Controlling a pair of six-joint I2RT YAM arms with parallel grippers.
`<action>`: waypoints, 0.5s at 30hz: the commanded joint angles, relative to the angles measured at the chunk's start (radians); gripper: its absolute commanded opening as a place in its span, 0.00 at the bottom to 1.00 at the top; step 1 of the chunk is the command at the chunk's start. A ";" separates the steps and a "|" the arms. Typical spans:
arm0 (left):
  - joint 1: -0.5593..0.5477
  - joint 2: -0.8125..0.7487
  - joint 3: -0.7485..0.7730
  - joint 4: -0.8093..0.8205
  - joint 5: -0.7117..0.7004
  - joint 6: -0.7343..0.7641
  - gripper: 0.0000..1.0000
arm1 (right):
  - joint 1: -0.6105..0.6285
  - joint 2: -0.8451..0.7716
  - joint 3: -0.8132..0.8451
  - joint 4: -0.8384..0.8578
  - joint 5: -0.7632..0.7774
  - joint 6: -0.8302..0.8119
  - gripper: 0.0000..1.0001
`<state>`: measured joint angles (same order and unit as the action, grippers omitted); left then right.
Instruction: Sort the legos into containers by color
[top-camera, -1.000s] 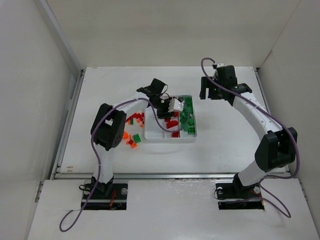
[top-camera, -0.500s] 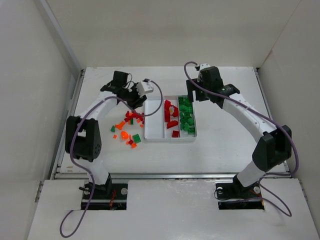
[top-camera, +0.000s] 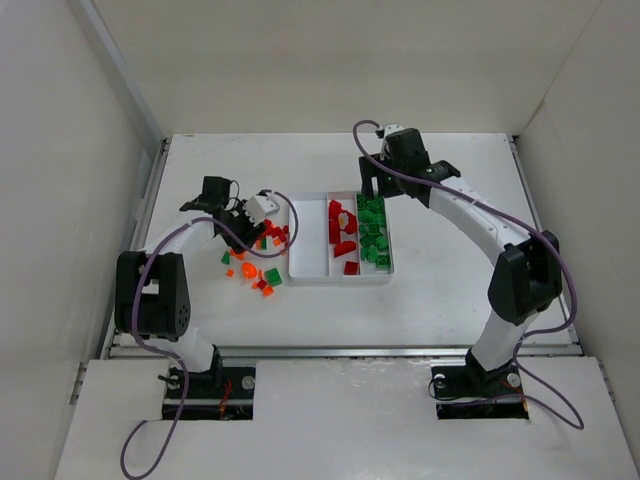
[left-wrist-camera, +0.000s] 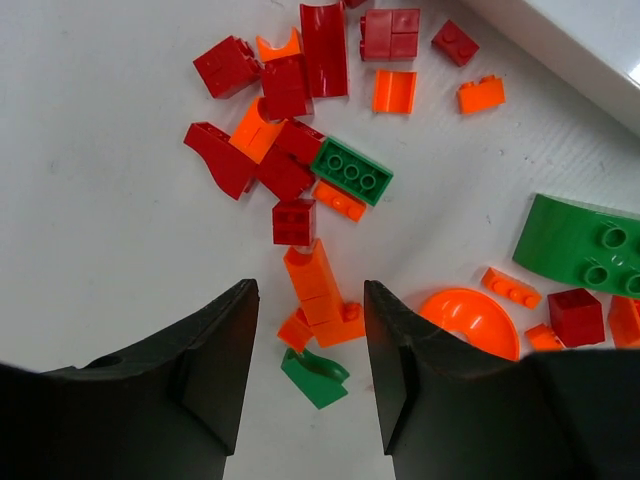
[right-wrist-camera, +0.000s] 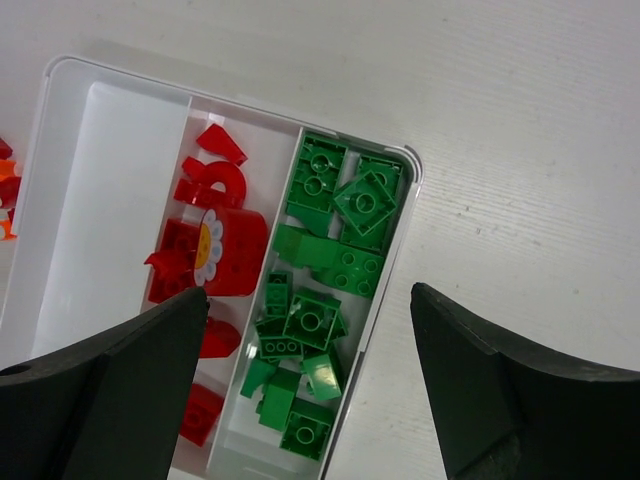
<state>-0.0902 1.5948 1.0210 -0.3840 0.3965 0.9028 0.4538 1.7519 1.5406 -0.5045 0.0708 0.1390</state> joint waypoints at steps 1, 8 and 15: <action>0.004 -0.001 0.008 0.022 0.013 -0.002 0.44 | 0.020 -0.006 0.065 0.046 -0.017 0.024 0.88; 0.037 0.066 -0.015 0.056 -0.039 0.008 0.44 | 0.039 -0.006 0.056 0.046 0.017 0.056 0.88; 0.037 0.120 0.005 0.056 -0.074 0.008 0.42 | 0.048 -0.035 0.009 0.037 0.050 0.076 0.88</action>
<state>-0.0566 1.7191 1.0229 -0.3252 0.3389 0.9062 0.4908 1.7550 1.5551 -0.5003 0.0929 0.1936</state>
